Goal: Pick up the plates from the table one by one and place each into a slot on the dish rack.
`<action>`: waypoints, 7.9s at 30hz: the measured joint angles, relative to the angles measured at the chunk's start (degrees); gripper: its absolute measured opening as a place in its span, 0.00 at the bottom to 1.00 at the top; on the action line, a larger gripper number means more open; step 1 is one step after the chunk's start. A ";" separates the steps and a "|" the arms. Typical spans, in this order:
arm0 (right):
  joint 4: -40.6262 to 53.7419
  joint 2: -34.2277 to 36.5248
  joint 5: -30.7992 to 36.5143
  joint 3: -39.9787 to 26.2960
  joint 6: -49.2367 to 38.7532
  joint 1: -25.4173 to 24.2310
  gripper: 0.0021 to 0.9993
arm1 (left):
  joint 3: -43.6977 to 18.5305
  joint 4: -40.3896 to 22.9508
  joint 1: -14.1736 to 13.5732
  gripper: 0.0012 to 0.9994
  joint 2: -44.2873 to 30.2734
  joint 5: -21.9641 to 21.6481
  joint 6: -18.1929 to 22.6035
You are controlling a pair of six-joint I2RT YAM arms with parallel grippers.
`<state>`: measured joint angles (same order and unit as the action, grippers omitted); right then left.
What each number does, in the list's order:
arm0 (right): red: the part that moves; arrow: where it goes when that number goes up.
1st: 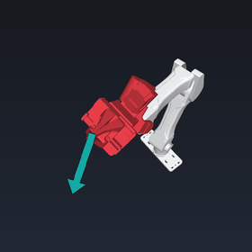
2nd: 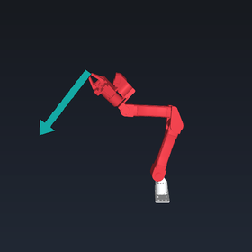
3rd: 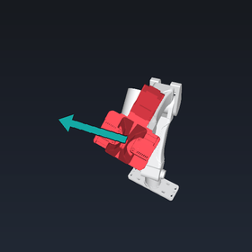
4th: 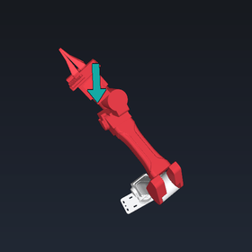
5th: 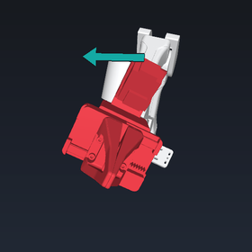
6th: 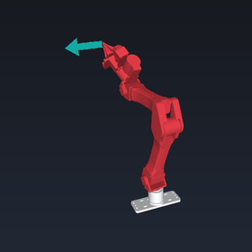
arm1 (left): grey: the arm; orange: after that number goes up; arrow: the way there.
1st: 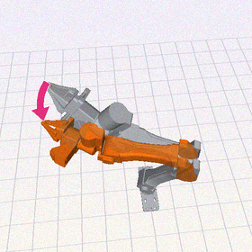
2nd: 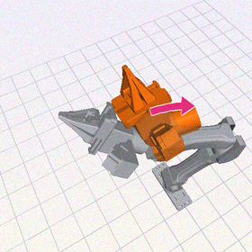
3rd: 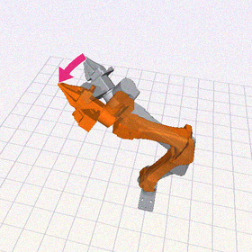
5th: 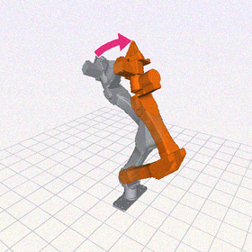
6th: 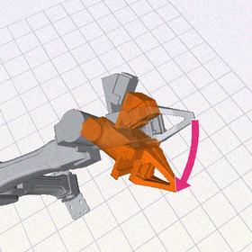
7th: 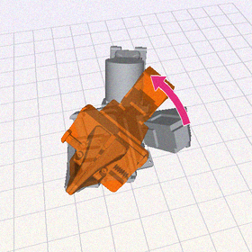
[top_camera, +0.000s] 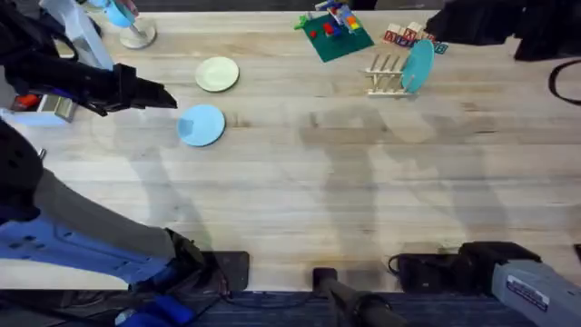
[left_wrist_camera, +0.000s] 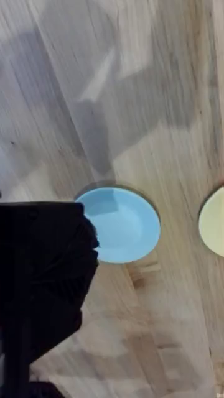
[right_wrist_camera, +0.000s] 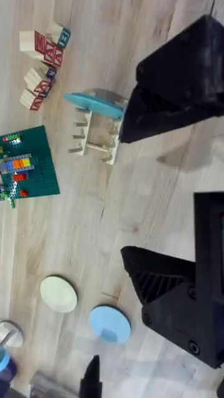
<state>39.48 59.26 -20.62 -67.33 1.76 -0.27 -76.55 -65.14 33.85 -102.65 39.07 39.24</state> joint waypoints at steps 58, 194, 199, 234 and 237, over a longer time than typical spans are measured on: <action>-0.01 0.00 0.00 0.00 0.04 0.00 1.00 | -0.02 -6.37 6.90 0.04 -7.66 9.53 9.45; -61.35 55.32 6.91 -0.28 62.47 51.57 1.00 | -0.55 -0.20 6.18 0.04 -20.16 11.95 8.51; -63.76 57.53 6.95 -0.28 63.02 52.02 1.00 | -0.55 -0.17 6.18 0.04 -20.16 11.95 8.51; -62.71 65.27 8.98 -7.91 65.40 53.13 0.04 | -0.66 -0.13 6.20 0.04 -20.15 12.15 8.49; -62.68 65.32 9.07 -7.91 65.53 53.07 0.03 | -0.66 -0.13 6.20 0.04 -20.15 12.20 8.49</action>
<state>-23.20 124.57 -11.55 -75.24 67.29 52.80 -77.21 -65.28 40.05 -122.79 51.28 47.72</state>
